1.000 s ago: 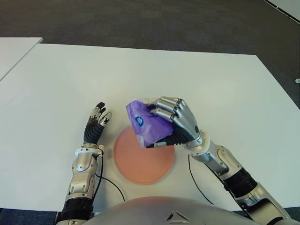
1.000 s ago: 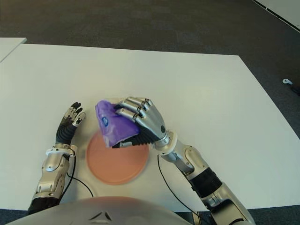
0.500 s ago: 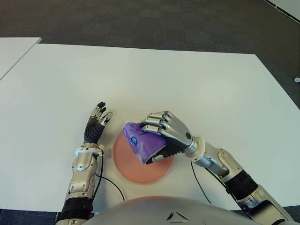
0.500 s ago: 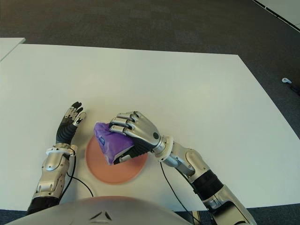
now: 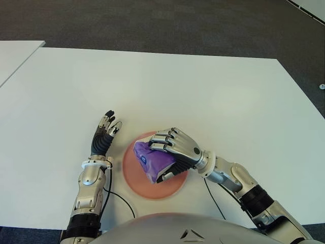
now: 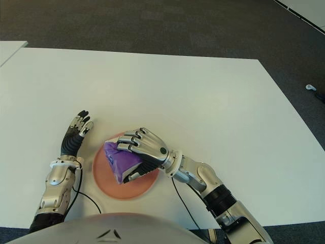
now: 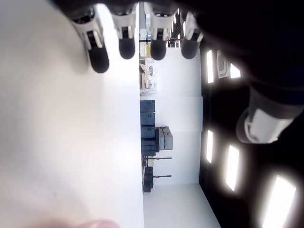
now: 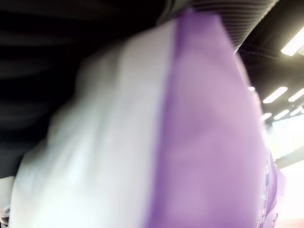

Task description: Put the tissue paper into the plate.

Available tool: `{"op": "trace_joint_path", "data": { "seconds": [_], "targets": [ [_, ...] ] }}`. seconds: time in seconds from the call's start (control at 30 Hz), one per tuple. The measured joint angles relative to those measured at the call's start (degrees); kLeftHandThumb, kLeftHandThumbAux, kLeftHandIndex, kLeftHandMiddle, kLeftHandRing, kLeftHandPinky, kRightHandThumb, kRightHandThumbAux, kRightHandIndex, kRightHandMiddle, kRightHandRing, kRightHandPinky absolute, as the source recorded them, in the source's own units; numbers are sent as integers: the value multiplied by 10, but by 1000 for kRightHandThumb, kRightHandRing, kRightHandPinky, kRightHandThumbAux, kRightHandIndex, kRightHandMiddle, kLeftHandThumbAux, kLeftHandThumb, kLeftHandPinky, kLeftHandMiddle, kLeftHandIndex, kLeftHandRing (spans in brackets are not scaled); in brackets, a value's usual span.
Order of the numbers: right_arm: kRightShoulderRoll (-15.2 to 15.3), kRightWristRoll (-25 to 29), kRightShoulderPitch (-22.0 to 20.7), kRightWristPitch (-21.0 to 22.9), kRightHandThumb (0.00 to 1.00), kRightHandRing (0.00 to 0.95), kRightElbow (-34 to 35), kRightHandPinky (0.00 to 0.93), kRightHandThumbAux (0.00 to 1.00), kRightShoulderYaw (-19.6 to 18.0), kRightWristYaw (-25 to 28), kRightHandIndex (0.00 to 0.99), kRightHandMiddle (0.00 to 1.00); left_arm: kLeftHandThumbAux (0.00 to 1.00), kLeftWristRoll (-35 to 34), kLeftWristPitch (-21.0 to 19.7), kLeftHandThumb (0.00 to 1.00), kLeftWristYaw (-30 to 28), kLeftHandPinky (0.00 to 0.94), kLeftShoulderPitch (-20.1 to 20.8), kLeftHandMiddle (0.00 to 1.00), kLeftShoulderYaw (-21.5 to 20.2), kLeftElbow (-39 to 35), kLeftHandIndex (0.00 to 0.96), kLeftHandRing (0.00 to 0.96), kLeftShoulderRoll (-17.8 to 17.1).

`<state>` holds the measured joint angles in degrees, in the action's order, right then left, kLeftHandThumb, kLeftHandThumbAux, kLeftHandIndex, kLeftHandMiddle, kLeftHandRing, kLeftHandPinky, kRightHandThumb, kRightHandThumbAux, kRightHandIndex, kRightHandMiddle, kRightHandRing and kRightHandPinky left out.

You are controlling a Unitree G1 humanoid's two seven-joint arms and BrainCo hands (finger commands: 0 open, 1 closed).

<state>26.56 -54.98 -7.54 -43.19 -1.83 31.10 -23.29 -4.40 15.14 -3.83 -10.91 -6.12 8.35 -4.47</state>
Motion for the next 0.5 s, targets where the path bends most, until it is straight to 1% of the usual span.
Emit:
{"op": "trace_joint_path", "data": {
  "seconds": [0.17, 0.23, 0.27, 0.3, 0.33, 0.37, 0.4, 0.43, 0.47, 0.5],
  "targets": [
    [-13, -1, -1, 10, 720, 796, -16, 794, 714, 0, 11, 439, 798, 501, 1, 0, 0, 0, 0, 0, 0, 0, 0, 0, 0, 0],
    [-18, 0, -2, 14, 718, 784, -19, 765, 714, -1, 17, 438, 786, 501, 3, 0, 0, 0, 0, 0, 0, 0, 0, 0, 0, 0],
    [-19, 2, -2, 16, 711, 747, -20, 725, 716, -2, 20, 435, 750, 500, 3, 0, 0, 0, 0, 0, 0, 0, 0, 0, 0, 0],
    [-21, 5, -2, 18, 700, 693, -20, 666, 719, -2, 25, 430, 698, 498, 4, 0, 0, 0, 0, 0, 0, 0, 0, 0, 0, 0],
    [-22, 9, -2, 20, 517, 563, -20, 547, 691, -2, 31, 382, 578, 496, 5, 0, 0, 0, 0, 0, 0, 0, 0, 0, 0, 0],
    [-23, 14, -2, 22, 448, 517, -20, 504, 682, -3, 41, 365, 534, 496, 6, 1, 0, 0, 0, 0, 0, 0, 0, 0, 0, 0],
    [-23, 19, -3, 25, 304, 368, -19, 349, 637, -3, 51, 274, 399, 494, 6, 1, 0, 0, 0, -1, 0, 0, 0, 0, 0, 0],
    [-23, 25, -3, 26, 210, 273, -16, 248, 609, -3, 66, 215, 312, 493, 7, 1, 0, 0, 0, -1, 0, 0, 0, 0, 0, 0],
    [-21, 32, -3, 29, 170, 226, -12, 198, 593, -3, 83, 179, 268, 493, 7, 1, 0, 0, 0, -1, 0, 0, 0, 0, 0, 0],
    [-20, 36, -4, 32, 113, 158, -6, 127, 569, -3, 100, 128, 203, 493, 7, 1, 0, 0, 0, -1, 0, 0, 0, 0, 0, -1]
  ]
}}
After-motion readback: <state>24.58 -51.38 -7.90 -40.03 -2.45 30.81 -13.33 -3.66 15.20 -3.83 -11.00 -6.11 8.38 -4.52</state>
